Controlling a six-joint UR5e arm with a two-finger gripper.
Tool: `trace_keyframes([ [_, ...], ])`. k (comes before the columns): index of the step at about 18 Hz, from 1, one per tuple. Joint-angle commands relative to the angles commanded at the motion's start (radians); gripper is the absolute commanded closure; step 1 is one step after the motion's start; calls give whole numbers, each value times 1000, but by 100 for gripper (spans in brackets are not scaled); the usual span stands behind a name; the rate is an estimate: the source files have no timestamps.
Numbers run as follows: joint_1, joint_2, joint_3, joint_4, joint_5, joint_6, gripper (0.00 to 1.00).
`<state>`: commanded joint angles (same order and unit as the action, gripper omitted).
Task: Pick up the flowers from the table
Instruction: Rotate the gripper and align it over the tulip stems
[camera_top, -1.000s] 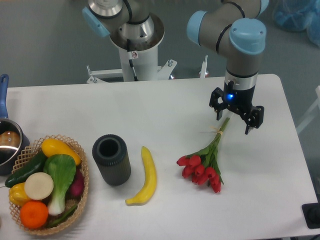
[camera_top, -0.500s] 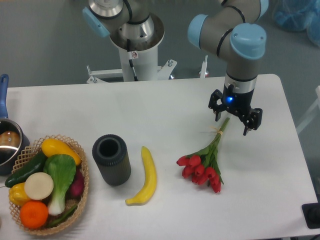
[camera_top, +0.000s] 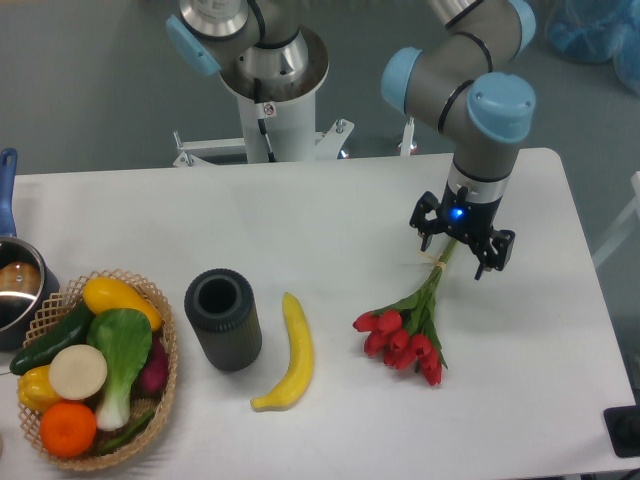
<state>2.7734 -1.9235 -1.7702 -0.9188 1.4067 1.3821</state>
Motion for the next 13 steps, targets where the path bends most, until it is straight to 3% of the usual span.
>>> trace_keyframes([
  [7, -6, -81, 26, -5, -64, -41, 0],
  [13, -3, -104, 25, -12, -81, -41, 0],
])
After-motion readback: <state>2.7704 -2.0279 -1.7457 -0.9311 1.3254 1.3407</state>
